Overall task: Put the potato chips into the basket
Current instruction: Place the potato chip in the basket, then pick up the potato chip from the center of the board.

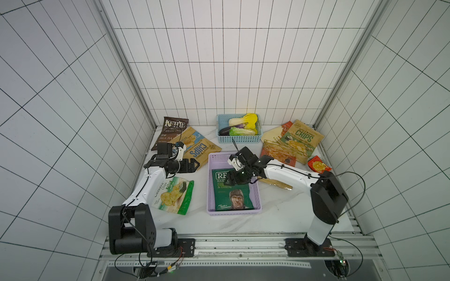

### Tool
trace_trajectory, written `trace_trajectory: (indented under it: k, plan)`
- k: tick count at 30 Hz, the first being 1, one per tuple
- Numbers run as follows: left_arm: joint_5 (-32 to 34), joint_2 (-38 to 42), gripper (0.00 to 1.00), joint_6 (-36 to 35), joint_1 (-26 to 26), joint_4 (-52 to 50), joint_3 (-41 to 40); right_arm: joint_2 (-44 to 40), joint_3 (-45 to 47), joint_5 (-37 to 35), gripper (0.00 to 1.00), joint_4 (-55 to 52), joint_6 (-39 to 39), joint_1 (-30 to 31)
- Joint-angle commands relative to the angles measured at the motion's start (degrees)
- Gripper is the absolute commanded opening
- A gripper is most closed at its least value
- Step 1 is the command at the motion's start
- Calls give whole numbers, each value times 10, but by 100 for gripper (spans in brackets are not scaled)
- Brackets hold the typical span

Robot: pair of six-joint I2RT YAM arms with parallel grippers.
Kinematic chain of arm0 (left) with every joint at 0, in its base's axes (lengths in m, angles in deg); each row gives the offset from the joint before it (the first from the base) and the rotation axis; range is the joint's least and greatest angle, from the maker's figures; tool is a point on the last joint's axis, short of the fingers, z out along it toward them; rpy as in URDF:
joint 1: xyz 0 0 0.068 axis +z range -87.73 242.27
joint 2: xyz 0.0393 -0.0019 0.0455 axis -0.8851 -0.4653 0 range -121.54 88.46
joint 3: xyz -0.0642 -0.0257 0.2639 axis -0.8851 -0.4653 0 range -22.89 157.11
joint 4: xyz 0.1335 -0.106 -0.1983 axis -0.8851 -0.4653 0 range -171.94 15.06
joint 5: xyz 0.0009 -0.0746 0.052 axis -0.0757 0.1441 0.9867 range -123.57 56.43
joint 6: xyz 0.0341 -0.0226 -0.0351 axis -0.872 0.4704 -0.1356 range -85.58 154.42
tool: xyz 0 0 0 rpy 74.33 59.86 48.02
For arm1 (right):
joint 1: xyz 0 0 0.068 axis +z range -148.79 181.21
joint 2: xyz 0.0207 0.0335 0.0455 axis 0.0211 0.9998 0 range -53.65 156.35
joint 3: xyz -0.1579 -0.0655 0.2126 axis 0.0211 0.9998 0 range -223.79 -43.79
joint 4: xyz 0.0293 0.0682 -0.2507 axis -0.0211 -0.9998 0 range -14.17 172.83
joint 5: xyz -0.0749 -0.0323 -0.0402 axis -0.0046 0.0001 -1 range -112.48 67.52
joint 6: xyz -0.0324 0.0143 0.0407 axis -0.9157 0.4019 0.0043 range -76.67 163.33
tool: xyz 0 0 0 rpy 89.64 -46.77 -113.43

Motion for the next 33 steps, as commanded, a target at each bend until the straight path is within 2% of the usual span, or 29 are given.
trace_trajectory:
  k: [1,5,9,13,16,20,29,33]
  plan:
    - [13,-3,98,0,-2,6,15,-83,37,1,64,14,16,-56]
    - [15,-14,98,-1,-1,-3,24,-194,127,-17,62,43,53,-158]
    - [5,-12,98,-12,-1,-6,24,-276,212,-28,58,39,83,-288]
    - [-13,-5,97,-20,-1,-6,20,-299,281,4,55,34,98,-414]
    - [-18,-4,98,-21,-1,-6,19,-279,315,27,55,42,100,-473]
    - [-20,-6,98,-22,-1,-6,19,-241,346,44,54,76,99,-508]
    - [-19,-4,98,-22,-1,-6,20,-161,371,-13,53,126,92,-535]
    - [-18,-5,97,-22,-1,-6,20,-131,375,-17,53,142,81,-538]
